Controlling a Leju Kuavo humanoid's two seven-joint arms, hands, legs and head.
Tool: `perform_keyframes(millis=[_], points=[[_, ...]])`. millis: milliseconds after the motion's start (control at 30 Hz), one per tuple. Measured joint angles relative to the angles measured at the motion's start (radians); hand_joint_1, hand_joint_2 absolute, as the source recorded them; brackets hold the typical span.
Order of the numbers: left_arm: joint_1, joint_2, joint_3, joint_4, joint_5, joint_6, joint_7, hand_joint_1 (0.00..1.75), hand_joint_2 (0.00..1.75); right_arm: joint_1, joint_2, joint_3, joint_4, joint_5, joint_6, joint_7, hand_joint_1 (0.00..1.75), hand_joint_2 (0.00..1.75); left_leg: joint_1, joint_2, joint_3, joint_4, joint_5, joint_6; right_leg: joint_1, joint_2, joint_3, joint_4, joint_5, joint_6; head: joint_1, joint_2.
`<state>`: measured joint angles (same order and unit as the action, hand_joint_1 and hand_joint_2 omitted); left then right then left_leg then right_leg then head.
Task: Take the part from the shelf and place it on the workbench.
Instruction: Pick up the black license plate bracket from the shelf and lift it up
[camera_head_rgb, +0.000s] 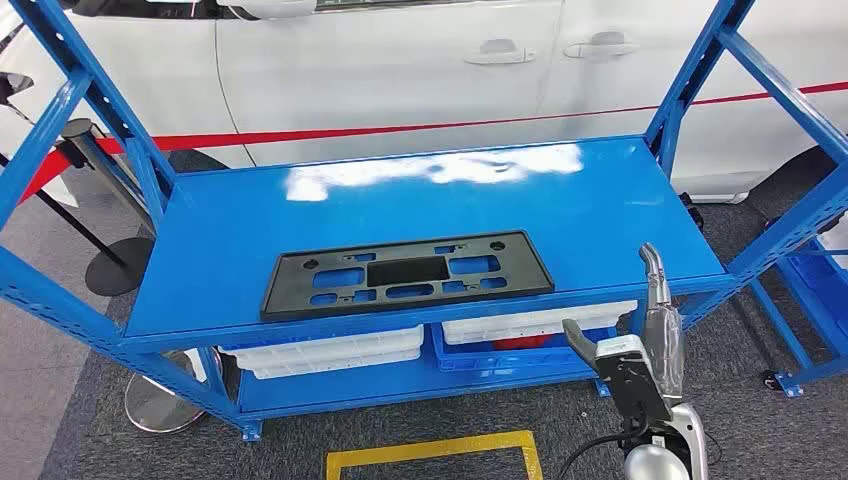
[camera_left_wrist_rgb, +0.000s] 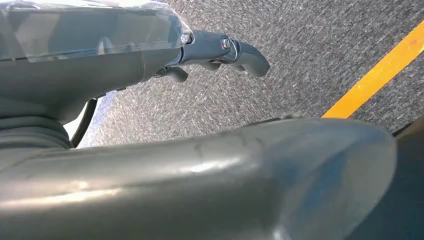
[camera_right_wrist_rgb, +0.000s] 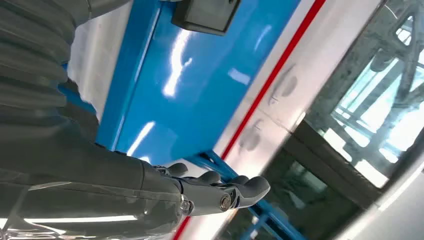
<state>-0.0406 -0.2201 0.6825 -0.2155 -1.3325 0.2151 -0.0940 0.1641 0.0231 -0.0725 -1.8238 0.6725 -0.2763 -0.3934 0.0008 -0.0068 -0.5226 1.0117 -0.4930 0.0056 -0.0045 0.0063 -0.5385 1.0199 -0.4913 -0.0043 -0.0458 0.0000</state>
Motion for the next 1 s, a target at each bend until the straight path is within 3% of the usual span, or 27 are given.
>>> perform_keyframes(millis=[367, 700, 1000], points=[[-0.003, -0.007, 0.023, 0.0, -0.006, 0.027, 0.0, 0.0, 0.0, 0.012, 0.016, 0.123, -0.039, 0.327, -0.152, -0.087, 0.0, 1.75, 0.0, 0.0, 0.0, 0.0, 0.0, 0.0, 0.0, 0.0, 0.0, 0.0, 0.0, 0.0, 0.0, 0.0], [-0.01, -0.016, 0.055, 0.001, -0.007, 0.058, -0.001, 0.0, 0.0, 0.011, 0.028, 0.285, -0.014, 0.642, -0.298, -0.106, 0.0, 1.75, 0.0, 0.0, -0.001, 0.0, 0.0, 0.0, 0.0, 0.0, 0.0, 0.0, 0.0, 0.0, 0.0, 0.0], [-0.017, -0.021, 0.085, 0.003, -0.009, 0.081, -0.008, 0.0, 0.0, -0.04, 0.031, 0.479, 0.136, 0.779, -0.359, 0.013, 0.0, 1.75, 0.0, 0.0, -0.001, 0.0, 0.0, 0.0, 0.0, 0.0, 0.0, 0.0, 0.0, 0.0, 0.0, 0.0]])
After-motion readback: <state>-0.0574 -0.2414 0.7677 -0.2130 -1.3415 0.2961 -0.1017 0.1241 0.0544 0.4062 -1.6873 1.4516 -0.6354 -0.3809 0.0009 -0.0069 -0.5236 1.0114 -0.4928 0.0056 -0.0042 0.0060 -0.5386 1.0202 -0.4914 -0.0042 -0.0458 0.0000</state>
